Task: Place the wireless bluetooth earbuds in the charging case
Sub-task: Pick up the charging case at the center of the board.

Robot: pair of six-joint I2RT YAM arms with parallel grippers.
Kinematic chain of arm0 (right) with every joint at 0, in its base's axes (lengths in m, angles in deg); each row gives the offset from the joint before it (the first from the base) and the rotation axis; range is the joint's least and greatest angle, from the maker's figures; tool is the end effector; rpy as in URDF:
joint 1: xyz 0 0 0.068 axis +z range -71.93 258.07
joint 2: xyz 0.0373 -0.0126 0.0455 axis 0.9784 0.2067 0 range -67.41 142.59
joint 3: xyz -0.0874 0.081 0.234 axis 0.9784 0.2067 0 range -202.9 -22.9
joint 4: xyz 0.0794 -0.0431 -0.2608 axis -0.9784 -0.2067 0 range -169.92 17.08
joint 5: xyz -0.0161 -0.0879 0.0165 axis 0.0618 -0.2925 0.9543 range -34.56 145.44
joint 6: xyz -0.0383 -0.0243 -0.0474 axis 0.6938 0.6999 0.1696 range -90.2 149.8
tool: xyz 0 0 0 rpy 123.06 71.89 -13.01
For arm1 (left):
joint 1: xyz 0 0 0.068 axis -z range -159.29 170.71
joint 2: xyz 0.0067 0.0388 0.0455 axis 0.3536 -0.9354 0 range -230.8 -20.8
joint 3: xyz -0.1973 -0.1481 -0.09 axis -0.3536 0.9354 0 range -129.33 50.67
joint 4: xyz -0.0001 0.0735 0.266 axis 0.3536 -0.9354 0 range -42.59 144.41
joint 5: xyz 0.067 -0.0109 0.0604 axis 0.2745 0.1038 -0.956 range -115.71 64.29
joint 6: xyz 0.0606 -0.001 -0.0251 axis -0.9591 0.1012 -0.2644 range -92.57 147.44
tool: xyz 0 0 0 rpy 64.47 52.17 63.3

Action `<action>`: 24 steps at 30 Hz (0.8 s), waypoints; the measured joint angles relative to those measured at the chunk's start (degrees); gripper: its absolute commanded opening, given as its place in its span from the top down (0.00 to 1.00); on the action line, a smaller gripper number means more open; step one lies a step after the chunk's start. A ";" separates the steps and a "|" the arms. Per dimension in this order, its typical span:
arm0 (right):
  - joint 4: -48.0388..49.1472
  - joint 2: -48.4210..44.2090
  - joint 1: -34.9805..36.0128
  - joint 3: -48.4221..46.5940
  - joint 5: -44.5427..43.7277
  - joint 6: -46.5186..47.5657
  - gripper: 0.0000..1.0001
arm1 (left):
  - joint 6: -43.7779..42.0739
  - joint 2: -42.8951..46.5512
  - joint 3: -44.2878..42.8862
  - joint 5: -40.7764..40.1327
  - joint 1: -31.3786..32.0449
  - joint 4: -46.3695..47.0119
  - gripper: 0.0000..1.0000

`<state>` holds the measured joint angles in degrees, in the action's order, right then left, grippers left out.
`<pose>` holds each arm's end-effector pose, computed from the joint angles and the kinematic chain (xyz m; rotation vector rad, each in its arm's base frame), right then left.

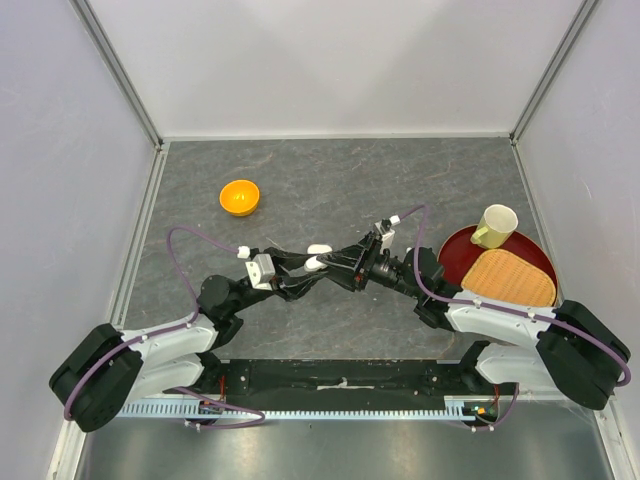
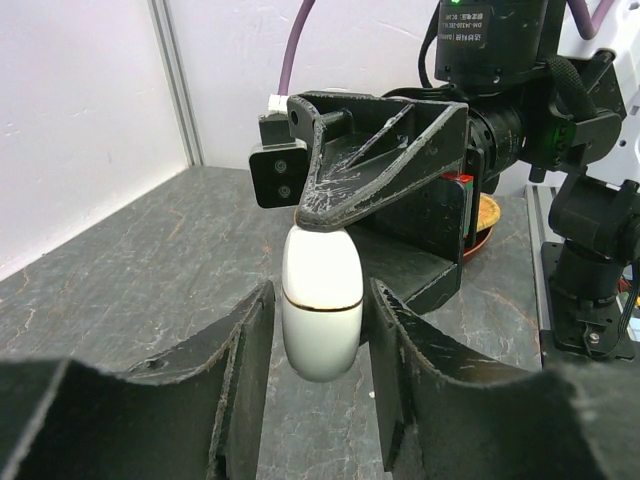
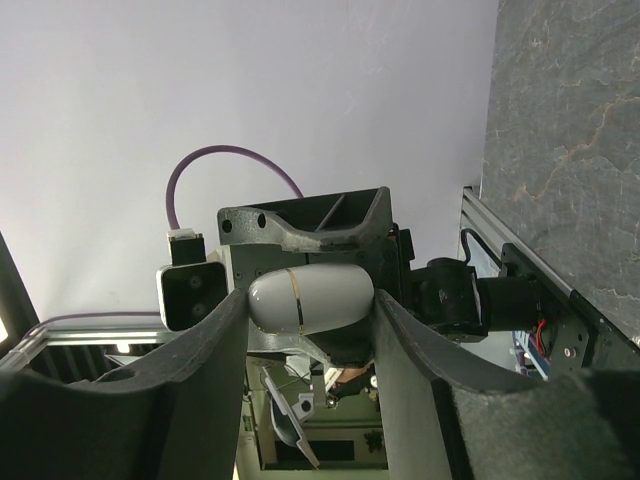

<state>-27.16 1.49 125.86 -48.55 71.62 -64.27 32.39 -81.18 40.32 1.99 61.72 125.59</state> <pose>0.1795 0.2193 0.2205 0.5066 1.9324 2.0427 0.1500 -0.1621 0.2159 0.8016 1.0326 -0.9802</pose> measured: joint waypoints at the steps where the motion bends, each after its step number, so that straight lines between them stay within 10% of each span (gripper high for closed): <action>1: 0.00 0.00 -0.02 0.00 0.00 0.00 0.80 | -0.02 0.00 0.00 0.00 0.00 0.02 0.55; 17: -0.13 -0.11 -0.02 0.00 -0.20 0.02 0.77 | -0.02 -1.16 0.46 -0.55 0.00 2.69 0.98; 24: -1.29 -0.26 0.04 0.00 -0.44 0.42 0.29 | -0.02 -1.36 1.29 -0.79 0.04 3.17 0.98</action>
<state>-28.45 1.23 125.90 -48.55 71.19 -63.85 32.36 -82.54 41.61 1.21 61.77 128.76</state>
